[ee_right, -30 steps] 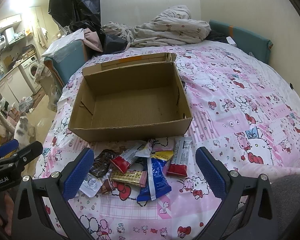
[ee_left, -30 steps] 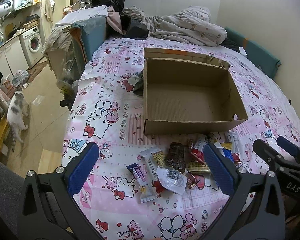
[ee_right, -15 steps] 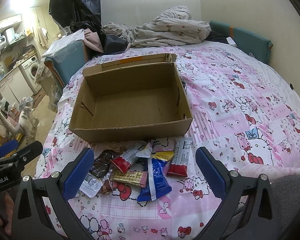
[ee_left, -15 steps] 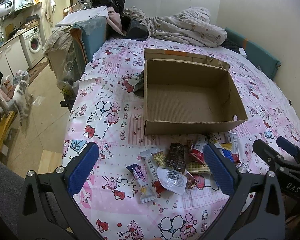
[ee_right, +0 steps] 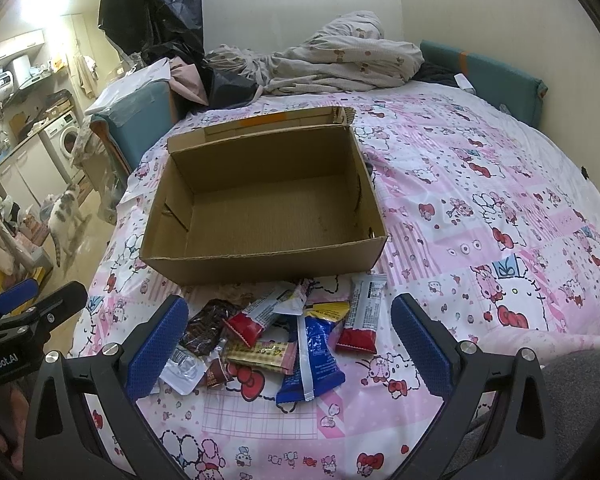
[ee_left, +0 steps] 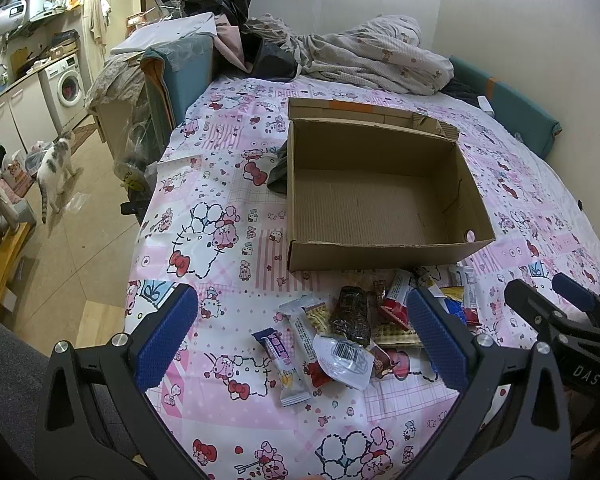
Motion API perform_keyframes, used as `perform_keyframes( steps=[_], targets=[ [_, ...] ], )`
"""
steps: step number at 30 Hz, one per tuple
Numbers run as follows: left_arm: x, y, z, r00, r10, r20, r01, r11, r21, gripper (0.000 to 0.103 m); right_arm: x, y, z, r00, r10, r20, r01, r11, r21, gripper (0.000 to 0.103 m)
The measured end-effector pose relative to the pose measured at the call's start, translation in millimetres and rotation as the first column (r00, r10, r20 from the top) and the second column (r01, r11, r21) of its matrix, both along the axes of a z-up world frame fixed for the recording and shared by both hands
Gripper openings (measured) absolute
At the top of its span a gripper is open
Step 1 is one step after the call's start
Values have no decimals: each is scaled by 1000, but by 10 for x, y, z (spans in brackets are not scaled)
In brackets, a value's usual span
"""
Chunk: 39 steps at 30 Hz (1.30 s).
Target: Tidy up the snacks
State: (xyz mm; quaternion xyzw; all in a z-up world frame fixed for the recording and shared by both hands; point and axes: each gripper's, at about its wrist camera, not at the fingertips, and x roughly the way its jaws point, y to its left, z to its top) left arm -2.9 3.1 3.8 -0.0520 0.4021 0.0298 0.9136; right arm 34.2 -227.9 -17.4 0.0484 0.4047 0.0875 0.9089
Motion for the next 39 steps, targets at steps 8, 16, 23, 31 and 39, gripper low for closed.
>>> perform_keyframes(
  steps=[8, 16, 23, 31, 39],
  targets=[
    [-2, 2, 1, 1000, 0, 0, 0, 1000, 0, 103, 2, 4, -4, 1000, 2, 0, -2, 1000, 1, 103],
    [-4, 0, -4, 1000, -1, 1, 1, 1000, 1, 103, -2, 10, -3, 1000, 3, 0, -3, 1000, 2, 103],
    [-5, 1, -5, 1000, 0, 1, 0, 1000, 0, 103, -2, 14, -12, 1000, 4, -2, -4, 1000, 3, 103],
    [58, 77, 12, 999, 12, -38, -13, 1000, -15, 103, 70, -24, -35, 999, 8, -49, -6, 999, 40, 103],
    [438, 530, -137, 970, 124, -208, -141, 988, -69, 99, 499, -350, -211, 976, -28, -216, 60, 988, 145, 103]
  ],
)
